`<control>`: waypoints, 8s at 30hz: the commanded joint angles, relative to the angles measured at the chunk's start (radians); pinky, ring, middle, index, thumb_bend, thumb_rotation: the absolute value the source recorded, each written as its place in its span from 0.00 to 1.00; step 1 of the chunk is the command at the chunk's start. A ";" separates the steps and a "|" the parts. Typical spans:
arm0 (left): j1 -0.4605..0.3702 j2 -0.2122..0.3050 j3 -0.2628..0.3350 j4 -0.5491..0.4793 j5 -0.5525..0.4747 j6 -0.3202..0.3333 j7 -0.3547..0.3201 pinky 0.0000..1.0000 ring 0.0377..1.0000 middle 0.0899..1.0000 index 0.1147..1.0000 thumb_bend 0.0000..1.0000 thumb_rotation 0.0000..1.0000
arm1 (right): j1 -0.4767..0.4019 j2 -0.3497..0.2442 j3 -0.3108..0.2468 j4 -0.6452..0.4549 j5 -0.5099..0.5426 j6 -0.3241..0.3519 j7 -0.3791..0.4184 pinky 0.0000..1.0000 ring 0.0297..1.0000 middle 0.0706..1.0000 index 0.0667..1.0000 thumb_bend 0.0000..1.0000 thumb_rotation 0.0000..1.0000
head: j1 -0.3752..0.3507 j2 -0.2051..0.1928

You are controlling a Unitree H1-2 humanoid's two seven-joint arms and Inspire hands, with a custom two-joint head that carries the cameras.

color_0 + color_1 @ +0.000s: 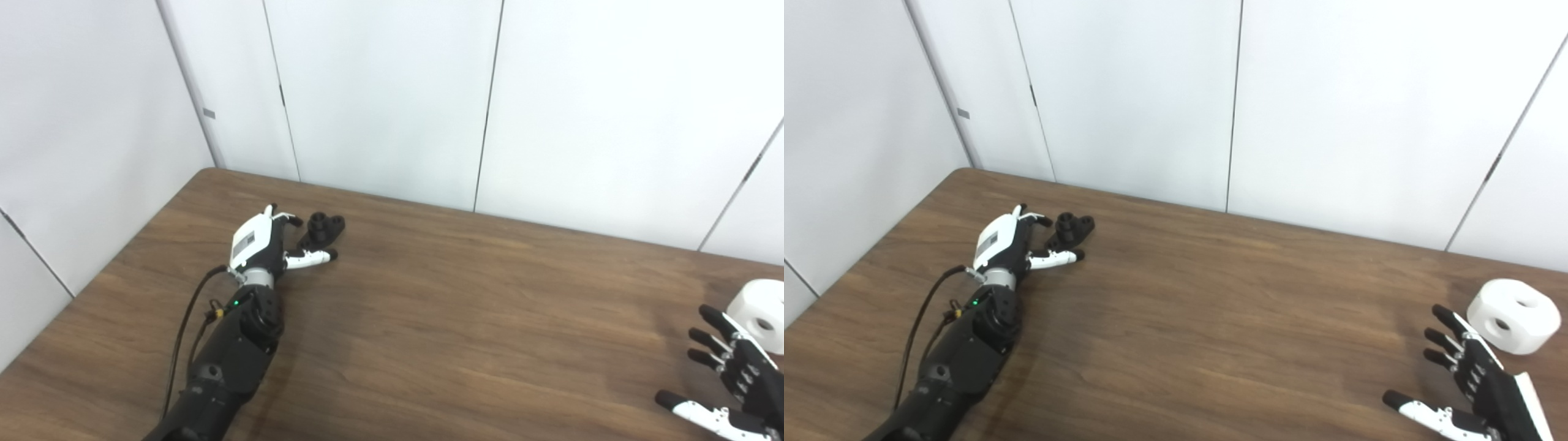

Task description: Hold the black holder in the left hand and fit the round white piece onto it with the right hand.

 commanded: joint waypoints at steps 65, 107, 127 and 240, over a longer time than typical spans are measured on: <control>0.036 -0.070 -0.347 -0.044 -0.136 -0.501 -0.278 1.00 1.00 0.96 0.41 0.52 0.06 | -0.034 0.037 -0.009 -0.108 -0.082 0.066 -0.047 0.65 0.78 0.85 0.80 0.78 0.21 | -0.220 0.072; -0.006 -0.197 -0.550 0.135 -0.006 -0.599 -0.346 1.00 1.00 0.95 0.41 0.52 0.06 | -0.113 0.018 0.049 -0.274 -0.289 0.194 -0.049 0.65 0.80 0.90 0.84 0.72 0.22 | -0.724 0.090; -0.027 -0.144 -0.508 0.284 -0.041 -0.735 -0.330 1.00 1.00 0.94 0.42 0.52 0.05 | -0.481 -0.372 0.147 -0.140 -1.133 0.461 0.393 0.80 0.97 1.00 0.85 0.84 0.34 | -1.051 -0.107; 0.066 -0.165 -0.488 0.146 -0.024 -0.691 -0.351 1.00 1.00 0.94 0.42 0.52 0.05 | -0.525 -0.190 0.226 0.279 -0.903 0.418 -0.091 0.81 0.78 0.71 0.45 0.52 0.13 | -0.752 0.029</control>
